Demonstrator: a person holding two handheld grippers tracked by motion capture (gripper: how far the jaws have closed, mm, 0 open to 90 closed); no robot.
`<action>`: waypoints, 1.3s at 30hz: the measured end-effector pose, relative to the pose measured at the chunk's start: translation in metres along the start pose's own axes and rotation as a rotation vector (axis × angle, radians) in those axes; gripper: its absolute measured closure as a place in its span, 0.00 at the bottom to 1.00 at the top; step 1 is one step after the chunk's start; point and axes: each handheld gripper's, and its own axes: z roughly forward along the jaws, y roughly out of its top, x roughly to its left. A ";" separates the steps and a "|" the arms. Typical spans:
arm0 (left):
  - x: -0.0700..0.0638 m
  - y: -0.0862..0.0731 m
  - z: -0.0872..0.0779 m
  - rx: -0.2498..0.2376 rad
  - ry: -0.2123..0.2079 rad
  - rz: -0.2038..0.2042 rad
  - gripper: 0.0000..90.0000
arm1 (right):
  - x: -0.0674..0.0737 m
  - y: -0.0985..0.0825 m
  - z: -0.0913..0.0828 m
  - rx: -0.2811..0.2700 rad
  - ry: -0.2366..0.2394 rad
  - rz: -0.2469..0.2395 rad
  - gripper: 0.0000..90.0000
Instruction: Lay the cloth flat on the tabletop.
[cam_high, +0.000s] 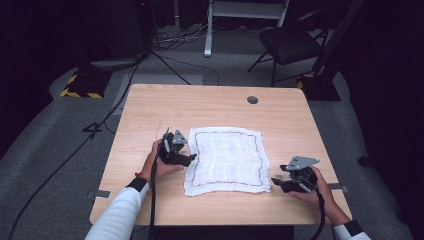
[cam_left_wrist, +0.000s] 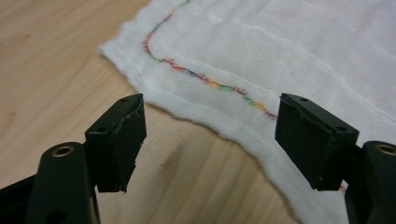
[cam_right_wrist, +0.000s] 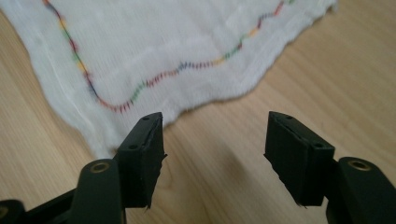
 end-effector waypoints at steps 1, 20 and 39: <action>0.004 0.001 0.001 0.003 -0.007 -0.017 0.27 | 0.001 0.005 -0.001 -0.023 0.014 0.010 0.43; 0.062 0.036 0.053 -0.026 0.047 -0.187 0.27 | 0.081 0.084 0.068 -0.097 0.207 -0.208 0.44; 0.057 0.033 0.062 -0.031 0.014 -0.160 0.53 | 0.155 0.127 0.123 -0.123 0.326 -0.350 0.49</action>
